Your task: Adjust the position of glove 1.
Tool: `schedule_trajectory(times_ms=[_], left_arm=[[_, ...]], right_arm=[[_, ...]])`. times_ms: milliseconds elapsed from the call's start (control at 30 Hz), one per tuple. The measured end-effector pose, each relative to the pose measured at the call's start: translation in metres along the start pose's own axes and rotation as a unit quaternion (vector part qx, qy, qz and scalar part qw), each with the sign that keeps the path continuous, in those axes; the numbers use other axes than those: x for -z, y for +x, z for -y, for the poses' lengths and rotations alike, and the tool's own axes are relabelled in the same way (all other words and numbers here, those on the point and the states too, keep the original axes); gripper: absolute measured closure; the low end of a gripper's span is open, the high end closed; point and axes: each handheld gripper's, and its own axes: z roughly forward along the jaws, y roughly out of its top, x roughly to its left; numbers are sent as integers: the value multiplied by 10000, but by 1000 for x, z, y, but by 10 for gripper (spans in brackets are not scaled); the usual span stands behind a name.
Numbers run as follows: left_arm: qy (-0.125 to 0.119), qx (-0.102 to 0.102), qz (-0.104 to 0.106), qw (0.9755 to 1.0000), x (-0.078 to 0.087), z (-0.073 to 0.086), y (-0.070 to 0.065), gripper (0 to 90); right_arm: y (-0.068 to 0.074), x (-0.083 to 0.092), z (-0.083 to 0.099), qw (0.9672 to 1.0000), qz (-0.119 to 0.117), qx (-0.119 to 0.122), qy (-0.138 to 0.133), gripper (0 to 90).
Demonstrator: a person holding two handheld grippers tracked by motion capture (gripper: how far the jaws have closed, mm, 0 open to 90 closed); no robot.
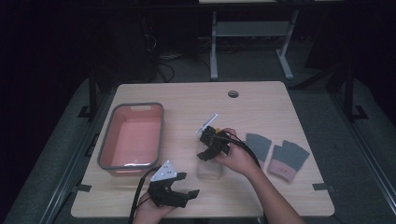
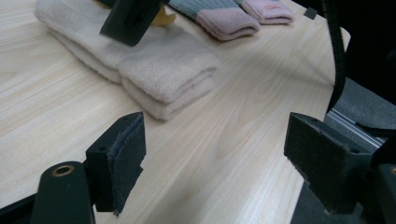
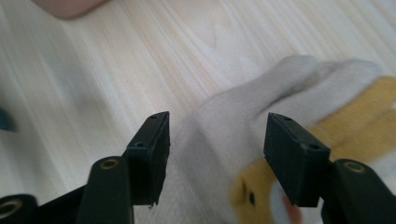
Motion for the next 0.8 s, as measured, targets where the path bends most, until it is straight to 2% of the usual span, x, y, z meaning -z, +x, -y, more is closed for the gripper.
schedule_trajectory(times_ms=[33,67,100,133,233,267,300,333,367,433,467,500,533,633,700,767,800], left_arm=[[39,50,-29,10000,-4,-5,1,210],[39,50,-29,10000,-4,-5,1,210],[37,124,-22,9999,-8,-12,3,210],[37,124,-22,9999,-8,-12,3,210],[90,310,-64,9995,-18,-23,7,210],[90,310,-64,9995,-18,-23,7,210],[91,480,-106,9988,-24,-28,11,210],[91,480,-106,9988,-24,-28,11,210],[124,562,-102,9983,-26,-30,13,210],[177,706,-166,9972,-31,-34,17,211],[202,751,-193,9968,-33,-36,20,211],[221,878,-185,9957,-35,-37,22,215],[212,968,-190,9949,-38,-39,24,215],[299,1173,-200,9924,-44,-42,32,224],[351,1448,-169,9887,-49,-44,38,232],[371,1638,-145,9857,-53,-44,41,234],[399,1695,-111,9847,-55,-45,43,238]], right_arm=[[-2,7,2,9999,-38,-96,-108,387],[-2,7,2,9999,-38,-96,-108,387],[-5,14,4,9995,-60,-254,-194,376],[-5,14,4,9995,-60,-254,-194,376],[-11,25,12,9980,-126,-523,-338,362],[-13,27,14,9972,-150,-603,-408,362],[-16,29,17,9963,-203,-711,-443,361],[-19,31,19,9953,-209,-830,-459,356],[-19,31,19,9953,-209,-830,-459,356],[-26,33,26,9929,-177,-1063,-506,355],[-26,33,26,9929,-177,-1063,-506,355],[-31,33,29,9909,-218,-1210,-548,355],[-31,33,29,9909,-218,-1210,-548,355],[-37,33,33,9880,-269,-1412,-567,350],[-40,32,35,9863,-241,-1546,-524,348],[-41,32,36,9863,-247,-1539,-545,348],[-42,33,38,9843,-237,-1668,-532,349]])
